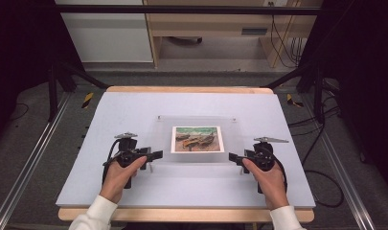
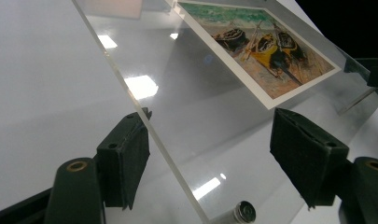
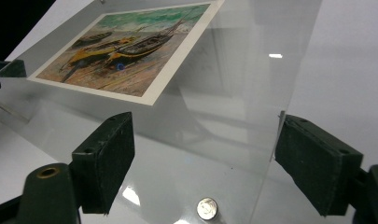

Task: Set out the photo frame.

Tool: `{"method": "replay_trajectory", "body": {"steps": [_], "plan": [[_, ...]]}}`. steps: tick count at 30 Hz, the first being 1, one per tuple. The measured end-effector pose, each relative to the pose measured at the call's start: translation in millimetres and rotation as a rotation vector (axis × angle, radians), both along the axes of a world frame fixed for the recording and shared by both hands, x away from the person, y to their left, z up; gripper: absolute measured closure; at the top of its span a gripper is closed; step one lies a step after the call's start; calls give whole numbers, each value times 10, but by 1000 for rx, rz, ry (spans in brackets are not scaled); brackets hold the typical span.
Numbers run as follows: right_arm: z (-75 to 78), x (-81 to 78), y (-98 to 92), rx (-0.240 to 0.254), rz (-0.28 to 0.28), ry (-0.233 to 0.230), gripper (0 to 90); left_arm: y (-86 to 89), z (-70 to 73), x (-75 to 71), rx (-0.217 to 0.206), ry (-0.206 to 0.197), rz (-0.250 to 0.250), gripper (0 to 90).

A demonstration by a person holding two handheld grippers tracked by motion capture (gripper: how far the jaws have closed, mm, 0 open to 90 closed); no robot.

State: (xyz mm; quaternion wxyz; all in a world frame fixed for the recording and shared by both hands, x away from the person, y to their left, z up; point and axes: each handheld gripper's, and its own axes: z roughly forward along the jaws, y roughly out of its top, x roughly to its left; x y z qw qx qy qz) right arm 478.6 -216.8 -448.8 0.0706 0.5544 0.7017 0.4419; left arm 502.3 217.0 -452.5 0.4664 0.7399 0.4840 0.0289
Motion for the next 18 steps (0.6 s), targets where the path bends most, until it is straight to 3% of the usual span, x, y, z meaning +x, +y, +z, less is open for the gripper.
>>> {"method": "replay_trajectory", "body": {"steps": [9,18], "plan": [[10,-22,3,-14,-3,-21,218,-5,5,2,2,-9,4,284],[24,115,-10,-23,-16,-43,231,-56,28,157,22,-41,9,285]]}}
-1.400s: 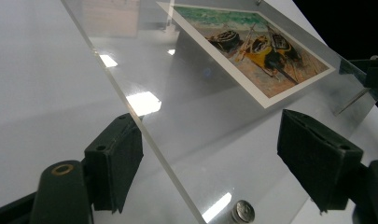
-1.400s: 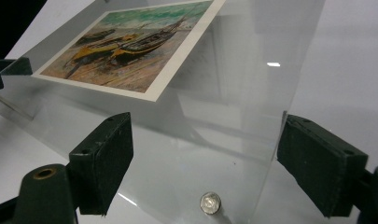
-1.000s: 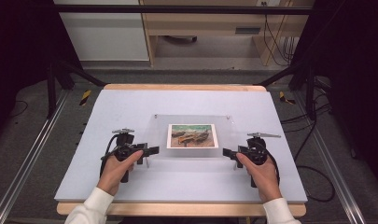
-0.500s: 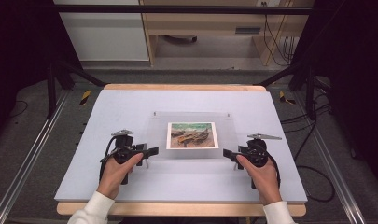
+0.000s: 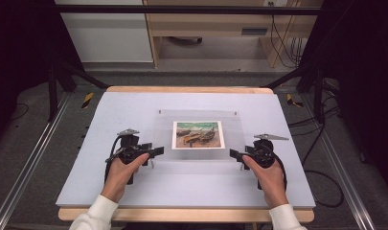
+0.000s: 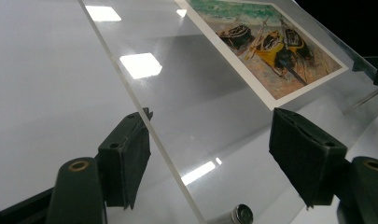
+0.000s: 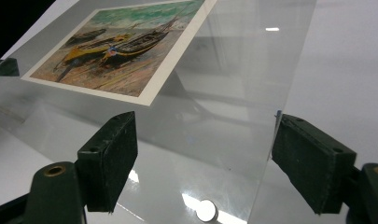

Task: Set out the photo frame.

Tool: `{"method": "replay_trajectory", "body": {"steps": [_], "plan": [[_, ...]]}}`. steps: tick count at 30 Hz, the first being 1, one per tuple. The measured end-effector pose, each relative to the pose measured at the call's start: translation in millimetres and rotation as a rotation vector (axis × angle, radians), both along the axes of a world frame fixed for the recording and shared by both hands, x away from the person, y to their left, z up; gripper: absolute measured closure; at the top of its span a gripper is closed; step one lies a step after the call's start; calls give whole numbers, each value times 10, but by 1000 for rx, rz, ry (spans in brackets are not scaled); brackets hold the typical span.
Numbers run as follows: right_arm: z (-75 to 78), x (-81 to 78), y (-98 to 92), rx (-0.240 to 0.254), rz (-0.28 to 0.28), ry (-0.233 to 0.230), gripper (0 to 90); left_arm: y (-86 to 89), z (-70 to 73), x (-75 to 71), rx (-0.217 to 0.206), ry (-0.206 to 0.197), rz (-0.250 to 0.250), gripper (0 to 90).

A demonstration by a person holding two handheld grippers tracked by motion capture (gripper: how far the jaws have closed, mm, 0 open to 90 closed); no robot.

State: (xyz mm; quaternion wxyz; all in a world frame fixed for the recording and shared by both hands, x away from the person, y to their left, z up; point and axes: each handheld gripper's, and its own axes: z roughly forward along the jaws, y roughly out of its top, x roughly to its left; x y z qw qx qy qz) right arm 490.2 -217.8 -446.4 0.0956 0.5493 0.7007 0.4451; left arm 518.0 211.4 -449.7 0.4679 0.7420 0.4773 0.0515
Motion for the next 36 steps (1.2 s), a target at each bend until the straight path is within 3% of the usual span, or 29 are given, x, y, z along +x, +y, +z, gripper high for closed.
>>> {"method": "replay_trajectory", "body": {"steps": [5,15,36], "plan": [[4,25,8,-13,0,-22,235,-6,11,-14,16,-23,3,285],[36,-84,23,-66,17,-78,249,-52,61,-134,61,-69,23,296],[76,-357,12,-118,0,-149,386,-54,92,-429,84,-146,62,387]]}}
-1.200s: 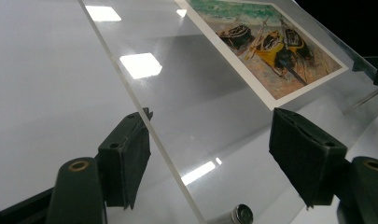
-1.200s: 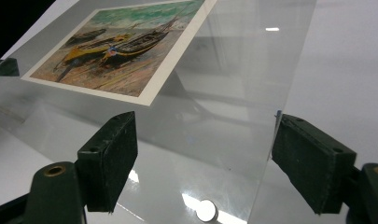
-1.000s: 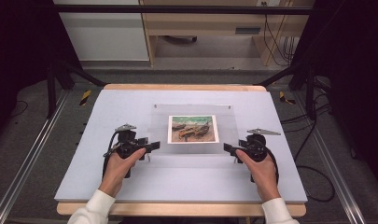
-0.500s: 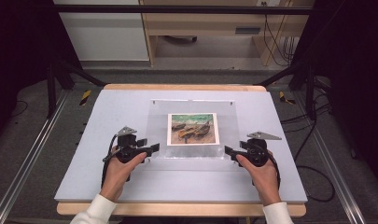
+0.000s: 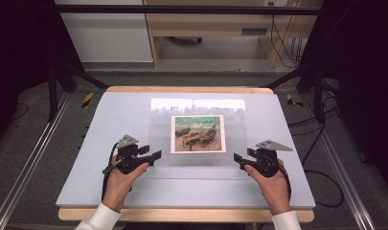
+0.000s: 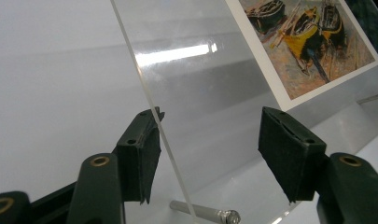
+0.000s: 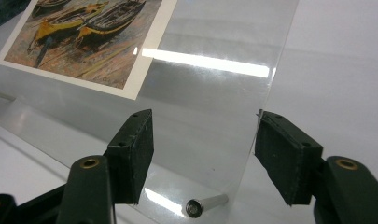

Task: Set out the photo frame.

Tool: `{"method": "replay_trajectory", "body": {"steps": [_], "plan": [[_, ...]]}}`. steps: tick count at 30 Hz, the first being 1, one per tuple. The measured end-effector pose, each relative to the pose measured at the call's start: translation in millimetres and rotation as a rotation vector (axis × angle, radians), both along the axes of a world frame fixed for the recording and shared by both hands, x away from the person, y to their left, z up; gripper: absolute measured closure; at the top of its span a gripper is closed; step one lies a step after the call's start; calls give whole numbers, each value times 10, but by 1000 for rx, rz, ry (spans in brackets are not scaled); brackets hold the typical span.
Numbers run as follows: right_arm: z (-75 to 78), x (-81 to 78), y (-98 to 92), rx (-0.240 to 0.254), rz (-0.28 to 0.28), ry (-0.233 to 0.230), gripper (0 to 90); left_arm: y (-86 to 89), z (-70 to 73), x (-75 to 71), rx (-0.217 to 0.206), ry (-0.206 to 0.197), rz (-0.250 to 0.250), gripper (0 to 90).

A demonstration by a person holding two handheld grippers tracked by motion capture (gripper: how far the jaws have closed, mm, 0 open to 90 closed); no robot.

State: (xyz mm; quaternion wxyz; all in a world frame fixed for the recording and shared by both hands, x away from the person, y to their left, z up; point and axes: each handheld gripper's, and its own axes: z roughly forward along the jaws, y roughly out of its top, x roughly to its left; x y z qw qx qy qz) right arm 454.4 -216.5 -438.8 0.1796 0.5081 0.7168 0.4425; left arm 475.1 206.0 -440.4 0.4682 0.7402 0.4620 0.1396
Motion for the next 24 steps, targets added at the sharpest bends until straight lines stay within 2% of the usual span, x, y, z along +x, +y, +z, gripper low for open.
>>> {"method": "replay_trajectory", "body": {"steps": [7,24], "plan": [[2,-60,-7,8,-16,-10,432,-10,8,-57,8,-10,14,408],[4,-264,-14,-26,-37,-43,539,30,23,-240,16,-26,21,505]]}}
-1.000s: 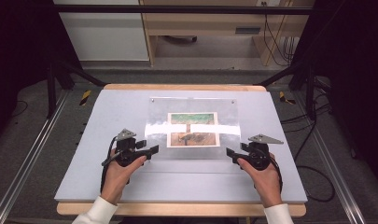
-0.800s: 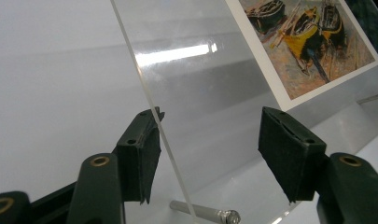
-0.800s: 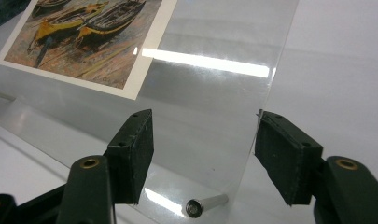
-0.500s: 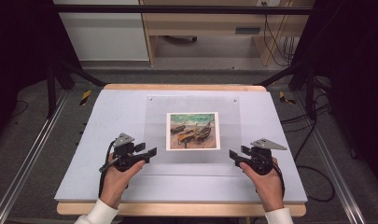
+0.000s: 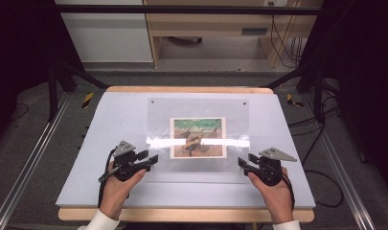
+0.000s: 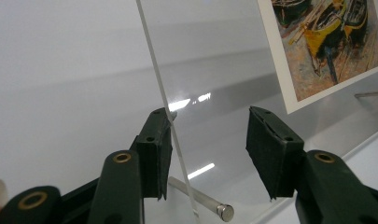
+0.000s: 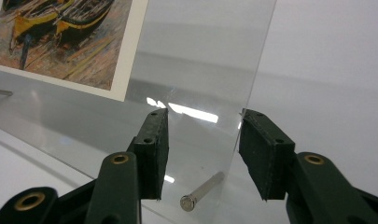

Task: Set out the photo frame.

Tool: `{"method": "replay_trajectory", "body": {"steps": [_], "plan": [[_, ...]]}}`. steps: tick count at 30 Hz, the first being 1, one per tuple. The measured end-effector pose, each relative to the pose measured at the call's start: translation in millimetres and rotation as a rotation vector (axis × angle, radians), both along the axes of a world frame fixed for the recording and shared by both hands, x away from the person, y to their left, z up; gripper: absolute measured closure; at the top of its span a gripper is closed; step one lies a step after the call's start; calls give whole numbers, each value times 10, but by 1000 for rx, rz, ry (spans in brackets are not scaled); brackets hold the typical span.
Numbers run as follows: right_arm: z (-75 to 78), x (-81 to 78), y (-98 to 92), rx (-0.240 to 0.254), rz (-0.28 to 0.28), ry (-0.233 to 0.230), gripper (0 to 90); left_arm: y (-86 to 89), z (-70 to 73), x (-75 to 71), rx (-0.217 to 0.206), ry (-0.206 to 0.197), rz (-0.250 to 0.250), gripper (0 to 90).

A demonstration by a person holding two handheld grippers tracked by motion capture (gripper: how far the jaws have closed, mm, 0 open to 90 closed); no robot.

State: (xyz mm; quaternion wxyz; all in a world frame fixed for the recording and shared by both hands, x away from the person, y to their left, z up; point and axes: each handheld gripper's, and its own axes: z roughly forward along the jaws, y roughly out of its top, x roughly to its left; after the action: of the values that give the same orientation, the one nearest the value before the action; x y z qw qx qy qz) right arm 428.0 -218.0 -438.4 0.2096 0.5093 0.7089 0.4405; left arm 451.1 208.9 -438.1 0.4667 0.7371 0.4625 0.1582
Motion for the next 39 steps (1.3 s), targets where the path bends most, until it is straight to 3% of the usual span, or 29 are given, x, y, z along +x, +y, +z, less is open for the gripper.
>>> {"method": "replay_trajectory", "body": {"steps": [9,28,39], "plan": [[-3,-82,-24,3,-7,1,603,-24,25,-90,42,4,16,535],[-18,-177,-17,-13,-20,-8,645,9,6,-163,20,11,18,584],[-31,-219,-19,-19,-24,-13,665,27,-1,-187,30,9,2,597]]}}
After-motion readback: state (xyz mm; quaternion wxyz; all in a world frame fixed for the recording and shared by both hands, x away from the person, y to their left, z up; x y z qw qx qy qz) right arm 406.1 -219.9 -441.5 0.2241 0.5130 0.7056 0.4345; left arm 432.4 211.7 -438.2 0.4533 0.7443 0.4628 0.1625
